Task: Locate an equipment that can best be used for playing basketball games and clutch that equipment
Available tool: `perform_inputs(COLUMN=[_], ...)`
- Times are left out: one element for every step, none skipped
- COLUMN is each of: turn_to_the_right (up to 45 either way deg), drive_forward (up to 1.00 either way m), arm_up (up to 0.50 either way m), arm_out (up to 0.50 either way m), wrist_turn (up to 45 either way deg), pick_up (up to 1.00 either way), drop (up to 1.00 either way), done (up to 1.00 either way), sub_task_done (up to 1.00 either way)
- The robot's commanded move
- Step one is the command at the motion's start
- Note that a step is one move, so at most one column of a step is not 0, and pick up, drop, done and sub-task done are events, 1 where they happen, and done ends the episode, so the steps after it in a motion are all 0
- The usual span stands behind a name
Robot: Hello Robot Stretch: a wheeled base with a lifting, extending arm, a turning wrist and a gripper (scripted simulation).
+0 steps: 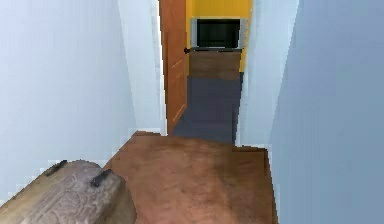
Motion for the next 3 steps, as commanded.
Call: perform_inputs(turn_to_the_right=[15.0, 0.0, -15.0], drive_forward=[0.00, 0.30, 0.00], arm_up=[0.00, 0.00, 0.00], arm_out=[0.00, 0.00, 0.00], wrist_turn=[0.0, 0.0, 0.0], pick_up=[0.00, 0.00, 0.00], drop=[0.00, 0.00, 0.00], done=[0.00, 0.00, 0.00], sub_task_done=[0.00, 0.00, 0.00])
